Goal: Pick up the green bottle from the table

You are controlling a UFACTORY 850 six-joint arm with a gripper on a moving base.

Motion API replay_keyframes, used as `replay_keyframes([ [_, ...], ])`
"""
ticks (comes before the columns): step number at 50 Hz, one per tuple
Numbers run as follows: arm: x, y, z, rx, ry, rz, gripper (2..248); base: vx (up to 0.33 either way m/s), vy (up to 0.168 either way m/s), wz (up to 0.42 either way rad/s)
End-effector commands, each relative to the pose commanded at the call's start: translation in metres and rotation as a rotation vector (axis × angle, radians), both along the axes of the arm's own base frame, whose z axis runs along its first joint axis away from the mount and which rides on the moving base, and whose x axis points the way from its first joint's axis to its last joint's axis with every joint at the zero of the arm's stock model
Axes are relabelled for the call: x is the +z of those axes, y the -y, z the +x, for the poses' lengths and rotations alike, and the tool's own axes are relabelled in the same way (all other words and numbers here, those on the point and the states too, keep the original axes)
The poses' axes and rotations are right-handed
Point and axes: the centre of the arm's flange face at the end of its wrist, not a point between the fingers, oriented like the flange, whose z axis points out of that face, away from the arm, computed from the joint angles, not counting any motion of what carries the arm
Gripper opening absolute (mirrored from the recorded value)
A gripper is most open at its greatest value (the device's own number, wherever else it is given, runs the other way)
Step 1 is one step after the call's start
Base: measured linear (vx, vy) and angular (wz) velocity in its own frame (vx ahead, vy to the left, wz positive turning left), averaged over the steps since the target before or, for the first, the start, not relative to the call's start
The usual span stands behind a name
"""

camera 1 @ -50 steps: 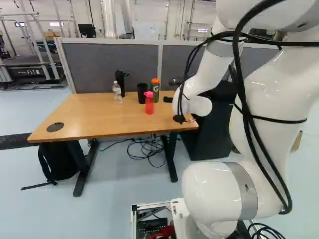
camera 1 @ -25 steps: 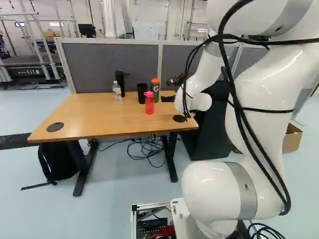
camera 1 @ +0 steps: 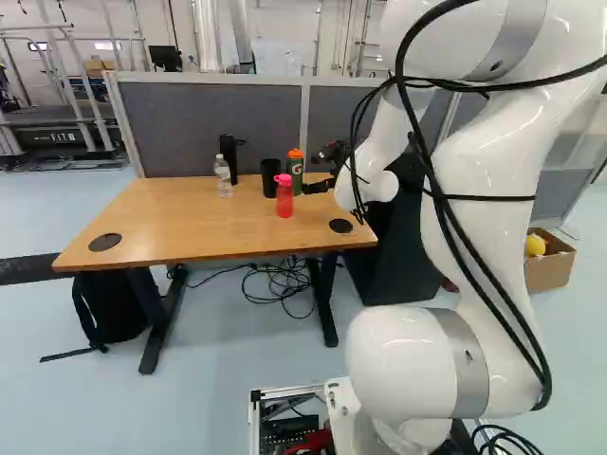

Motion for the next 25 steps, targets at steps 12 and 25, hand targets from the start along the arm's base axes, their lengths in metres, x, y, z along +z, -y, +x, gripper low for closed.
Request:
replay_keyframes([
  [12,-0.003,0.005,0.023,0.014,0.013,-0.010,247,0.000,0.000,0.000],
  [25,-0.007,0.008,0.046,0.052,0.003,0.016,247,0.000,0.000,0.000],
])
